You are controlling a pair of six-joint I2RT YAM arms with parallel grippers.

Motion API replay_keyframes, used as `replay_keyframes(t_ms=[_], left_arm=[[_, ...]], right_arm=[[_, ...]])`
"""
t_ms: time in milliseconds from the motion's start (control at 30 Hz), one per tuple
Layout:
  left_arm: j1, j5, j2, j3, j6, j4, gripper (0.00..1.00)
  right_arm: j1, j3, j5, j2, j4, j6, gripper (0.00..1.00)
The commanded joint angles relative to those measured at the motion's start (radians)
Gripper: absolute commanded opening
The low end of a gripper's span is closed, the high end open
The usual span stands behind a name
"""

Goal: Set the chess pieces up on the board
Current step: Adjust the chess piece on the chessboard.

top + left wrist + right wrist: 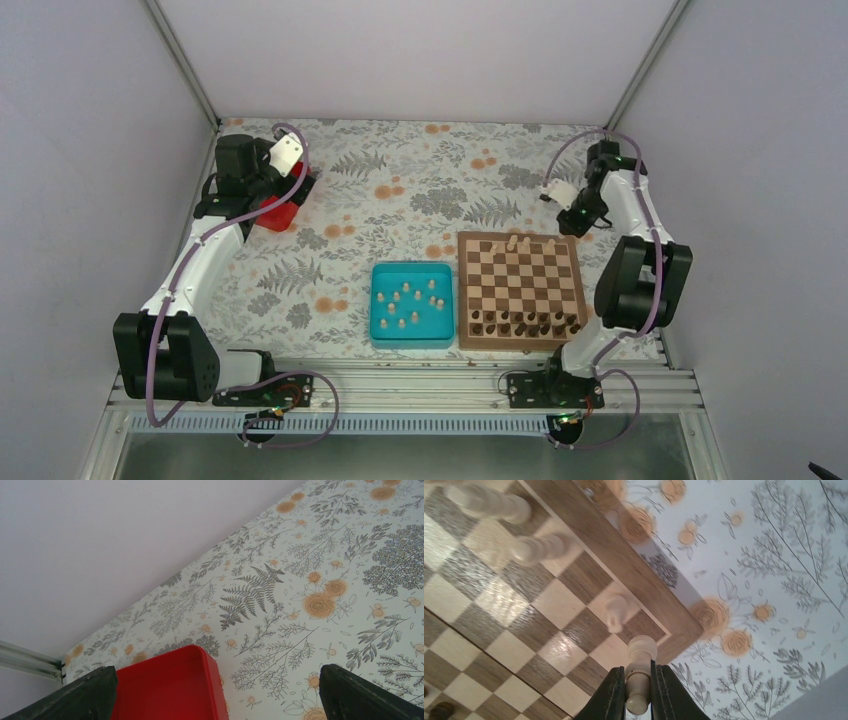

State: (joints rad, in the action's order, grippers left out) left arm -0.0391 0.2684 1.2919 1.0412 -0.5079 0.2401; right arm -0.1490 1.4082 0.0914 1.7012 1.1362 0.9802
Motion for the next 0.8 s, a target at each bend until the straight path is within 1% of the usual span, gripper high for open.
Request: replay_keyframes(t_ms=[0,100,333,633,767], left_arm=[[0.002,0.019,-0.009,0.0,0.003,-0.022,1.0],[0.002,0.019,-0.008,0.002,0.003,-0.022,1.0],[0.002,0.017,-0.007,0.005,0.003,-0.018,1.0],[0.003,0.012,-0.013,0.004,0.002,-0.018,1.0],[0.004,0.013,-0.013,0.005,0.0,-0.017,1.0]], right_arm=[[-0.06,-0.014,-0.017,0.025,-0.028,0.024,0.12],[-0.081,-0.026,-0.01,0.027,-0.029,0.04,0.12],[-0.071,-0.01,0.04,0.022,-0.011,0.051,0.12],[0.084,-0.042,0.069,-0.008,-0.002,0.021,0.12],[0.12,-0.042,0.061,0.004,0.004,0.0,0.12]])
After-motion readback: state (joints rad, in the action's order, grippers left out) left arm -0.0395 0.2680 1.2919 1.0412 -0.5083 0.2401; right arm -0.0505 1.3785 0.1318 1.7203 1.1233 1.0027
